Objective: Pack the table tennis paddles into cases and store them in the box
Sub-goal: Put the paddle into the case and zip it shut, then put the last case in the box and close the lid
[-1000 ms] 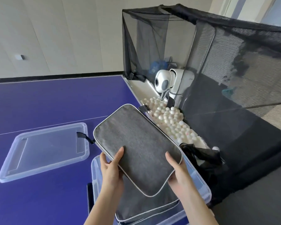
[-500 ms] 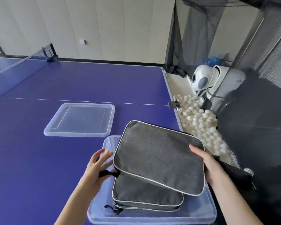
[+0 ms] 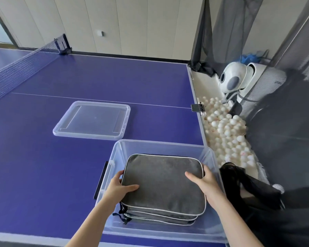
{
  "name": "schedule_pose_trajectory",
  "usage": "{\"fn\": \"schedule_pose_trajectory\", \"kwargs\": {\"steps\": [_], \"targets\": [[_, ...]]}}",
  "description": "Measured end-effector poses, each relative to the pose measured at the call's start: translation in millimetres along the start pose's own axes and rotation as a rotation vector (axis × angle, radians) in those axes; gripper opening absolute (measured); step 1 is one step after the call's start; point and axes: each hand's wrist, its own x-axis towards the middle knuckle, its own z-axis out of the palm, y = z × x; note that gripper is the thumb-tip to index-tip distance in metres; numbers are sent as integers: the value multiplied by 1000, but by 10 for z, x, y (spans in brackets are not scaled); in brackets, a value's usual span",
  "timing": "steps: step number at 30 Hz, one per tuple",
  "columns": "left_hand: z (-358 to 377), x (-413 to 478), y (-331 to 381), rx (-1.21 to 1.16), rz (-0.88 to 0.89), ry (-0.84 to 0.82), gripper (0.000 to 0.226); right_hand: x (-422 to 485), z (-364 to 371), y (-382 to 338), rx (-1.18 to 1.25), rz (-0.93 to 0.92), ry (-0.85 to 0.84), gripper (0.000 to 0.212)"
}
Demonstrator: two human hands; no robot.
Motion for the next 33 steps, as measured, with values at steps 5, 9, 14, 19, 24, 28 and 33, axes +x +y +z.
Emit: {"fn": "schedule_pose_trajectory", "kwargs": {"steps": [5, 9, 14, 19, 24, 28, 33], "targets": [[40, 123, -85, 252, 57, 93, 80, 97, 32, 179, -52, 7, 19, 57], [64, 130, -102, 339, 91, 108, 73, 123, 50, 183, -43, 13, -4, 59], [78, 148, -152, 351, 79, 78, 74, 93, 80, 193, -32, -23, -9, 49], [77, 154, -152, 269, 46, 45, 75, 91, 66, 201, -68, -47, 2, 50], [56, 102, -90, 225, 60, 26, 89, 49, 52, 239, -127, -78, 27, 59], [68, 40, 73, 230, 212, 104, 88, -21, 85, 154, -275, -167, 166, 81], [-37, -24, 477, 253, 458, 156, 71, 66, 356, -221, -325, -346, 185, 77]]}}
